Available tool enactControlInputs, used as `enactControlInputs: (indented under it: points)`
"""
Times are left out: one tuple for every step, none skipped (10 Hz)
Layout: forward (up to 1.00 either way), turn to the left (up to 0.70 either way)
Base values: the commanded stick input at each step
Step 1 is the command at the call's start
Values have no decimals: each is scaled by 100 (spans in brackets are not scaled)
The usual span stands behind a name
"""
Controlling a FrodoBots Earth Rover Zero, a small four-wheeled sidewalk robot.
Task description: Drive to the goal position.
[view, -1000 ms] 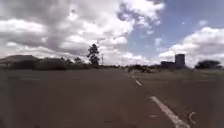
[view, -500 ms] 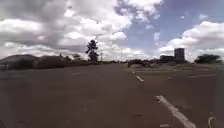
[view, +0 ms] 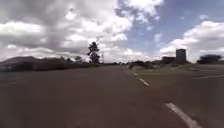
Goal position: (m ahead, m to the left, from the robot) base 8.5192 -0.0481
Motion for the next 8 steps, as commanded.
enactControlInputs:
  points:
    - [70,0]
    - [70,0]
    - [70,-6]
    - [70,-13]
    - [70,-20]
    - [70,-26]
    - [70,-28]
    - [70,-28]
